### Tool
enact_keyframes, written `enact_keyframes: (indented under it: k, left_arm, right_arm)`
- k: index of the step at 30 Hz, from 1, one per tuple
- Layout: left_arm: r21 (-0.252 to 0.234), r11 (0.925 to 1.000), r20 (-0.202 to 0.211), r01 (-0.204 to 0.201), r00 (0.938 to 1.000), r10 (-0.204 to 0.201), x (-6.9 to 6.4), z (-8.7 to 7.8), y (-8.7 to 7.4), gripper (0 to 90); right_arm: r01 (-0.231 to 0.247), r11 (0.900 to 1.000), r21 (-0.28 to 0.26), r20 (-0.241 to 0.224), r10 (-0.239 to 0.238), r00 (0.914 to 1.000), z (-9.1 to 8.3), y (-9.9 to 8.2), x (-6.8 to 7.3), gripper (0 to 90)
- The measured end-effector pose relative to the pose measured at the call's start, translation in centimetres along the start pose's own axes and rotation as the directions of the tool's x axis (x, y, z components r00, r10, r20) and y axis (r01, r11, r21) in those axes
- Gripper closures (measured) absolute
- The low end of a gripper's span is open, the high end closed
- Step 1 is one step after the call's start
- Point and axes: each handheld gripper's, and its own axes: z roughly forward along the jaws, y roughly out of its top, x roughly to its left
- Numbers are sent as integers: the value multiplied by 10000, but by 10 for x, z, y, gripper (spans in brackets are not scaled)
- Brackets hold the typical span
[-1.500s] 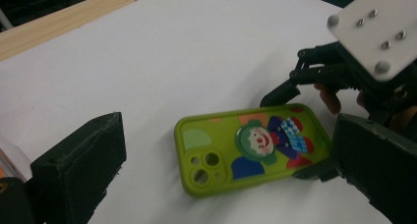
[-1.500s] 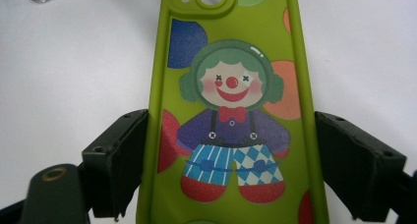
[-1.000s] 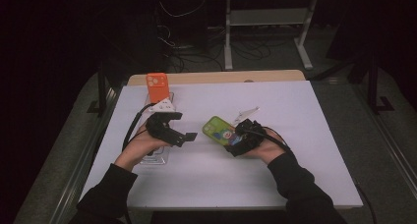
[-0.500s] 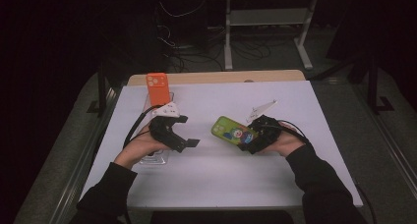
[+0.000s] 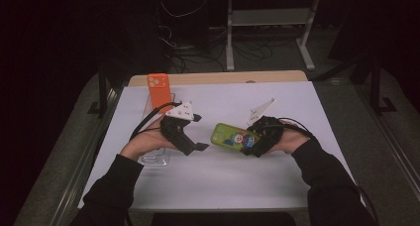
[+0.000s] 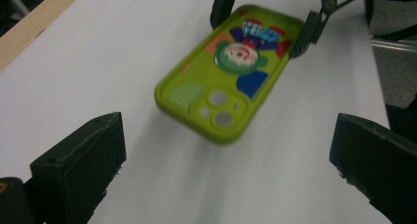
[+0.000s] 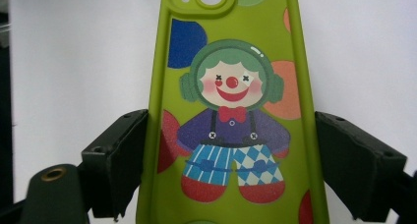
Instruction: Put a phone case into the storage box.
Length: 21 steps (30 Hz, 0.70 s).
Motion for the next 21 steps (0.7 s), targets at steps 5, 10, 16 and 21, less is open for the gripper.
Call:
enact_keyframes:
  k: [5,10,16,21]
  left_arm:
    - [156,9990,552,-417,9976,408,-3,7,8,0]
    - [409,9952,721,-885,9937,854,-9,10,11,0]
    - [723,9895,978,-1250,9882,1177,-14,12,9,0]
    - [1068,9843,1382,-1408,9824,1256,-19,18,4,0]
  right_arm:
    - [467,9988,168,-343,-462,9983,3,8,5,155]
    - [859,9961,174,-663,-846,9942,8,18,9,154]
    - [1334,9909,183,-1209,-1302,9841,14,26,18,154]
    - [1612,9868,169,-1570,-1566,9751,18,27,26,154]
